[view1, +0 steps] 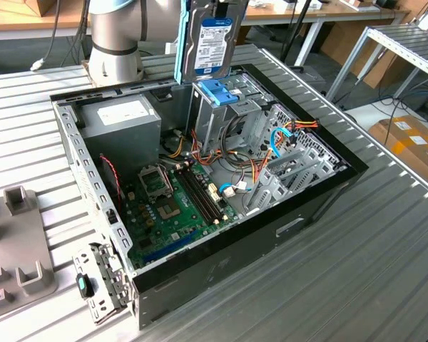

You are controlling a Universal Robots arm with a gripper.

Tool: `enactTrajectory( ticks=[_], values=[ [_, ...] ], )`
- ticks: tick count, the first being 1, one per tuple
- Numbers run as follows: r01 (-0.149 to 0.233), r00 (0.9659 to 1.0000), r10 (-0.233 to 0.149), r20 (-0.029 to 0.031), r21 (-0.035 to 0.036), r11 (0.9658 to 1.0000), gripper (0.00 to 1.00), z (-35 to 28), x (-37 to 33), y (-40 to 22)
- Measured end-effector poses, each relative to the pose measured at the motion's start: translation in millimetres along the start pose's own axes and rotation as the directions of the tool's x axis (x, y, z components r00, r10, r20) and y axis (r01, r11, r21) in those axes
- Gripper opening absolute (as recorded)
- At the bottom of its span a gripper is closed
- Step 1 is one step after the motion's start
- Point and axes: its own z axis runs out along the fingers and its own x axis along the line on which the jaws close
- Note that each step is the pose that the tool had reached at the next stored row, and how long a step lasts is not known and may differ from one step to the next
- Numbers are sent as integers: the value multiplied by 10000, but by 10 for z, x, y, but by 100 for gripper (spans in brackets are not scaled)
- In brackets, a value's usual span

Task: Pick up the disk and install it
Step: 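Pick up the disk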

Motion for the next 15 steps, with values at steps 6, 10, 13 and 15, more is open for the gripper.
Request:
enactTrajectory(
  ticks=[6, 10, 13, 15],
  values=[
    [-1, 10000, 1, 0, 0, 10000, 35, 10, -15, -273],
    [0, 10000, 0, 0, 0, 10000, 35, 15, -23, -414],
    [-1, 10000, 1, 1, 0, 10000, 35, 18, -26, -467],
    [0, 10000, 0, 0, 0, 10000, 35, 18, -27, -473]
  ],
)
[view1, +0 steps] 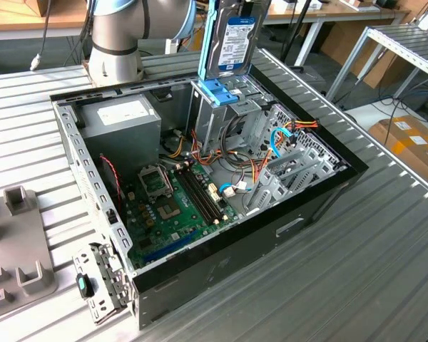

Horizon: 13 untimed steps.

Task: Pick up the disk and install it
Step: 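Pick up the disk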

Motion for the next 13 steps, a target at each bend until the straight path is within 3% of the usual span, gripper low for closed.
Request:
enactTrajectory(
  ticks=[8, 13],
  values=[
    [0, 10000, 0, -1, 0, 10000, 35, -1, 11, -1],
    [0, 10000, 0, 0, 0, 10000, 35, 0, 58, -4]
  ],
)
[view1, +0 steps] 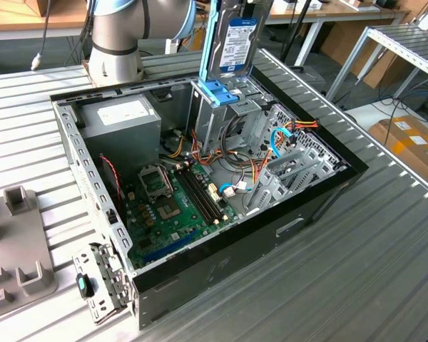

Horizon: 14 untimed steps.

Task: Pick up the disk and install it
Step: 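Pick up the disk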

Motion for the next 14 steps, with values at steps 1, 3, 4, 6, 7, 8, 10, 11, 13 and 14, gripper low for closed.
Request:
enactTrajectory(
  ticks=[1, 3, 4, 6, 7, 8, 10, 11, 13, 14],
  values=[
    [0, 10000, 0, 0, 0, 10000, 35, 0, 18, -1],
    [0, 10000, 0, 0, 0, 10000, 35, 0, 38, -3],
    [0, 10000, 0, -1, 0, 10000, 35, 0, 55, -5],
    [-1, 10000, 1, 0, 0, 10000, 35, 1, 82, -8],
    [-1, 10000, 1, 0, 0, 10000, 35, 0, 93, -9],
    [0, 10000, 0, 0, 0, 10000, 35, 0, 106, -10],
    [-1, 10000, 1, 0, 0, 10000, 35, 1, 119, -13],
    [-2, 10000, 2, 0, 0, 10000, 35, 1, 123, -15],
    [-7, 10000, 7, -2, 0, 10000, 35, 1, 147, -19],
    [-7, 10000, 7, -4, 0, 10000, 35, 1, 154, -21]
  ],
)
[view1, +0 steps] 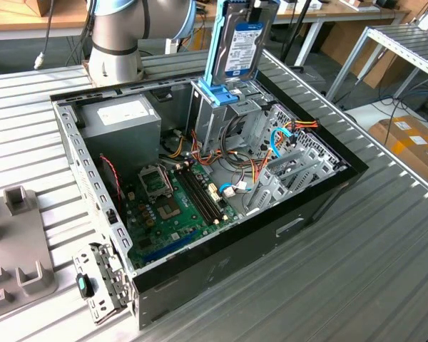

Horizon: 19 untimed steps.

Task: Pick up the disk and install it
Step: 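Pick up the disk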

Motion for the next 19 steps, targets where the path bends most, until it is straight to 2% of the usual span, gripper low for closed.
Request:
enactTrajectory(
  ticks=[7, 19],
  values=[
    [-5, 10000, 5, -5, 0, 10000, 35, 1, 43, -8],
    [-16, 10000, 16, -10, 1, 10000, 35, 2, 180, -28]
  ],
)
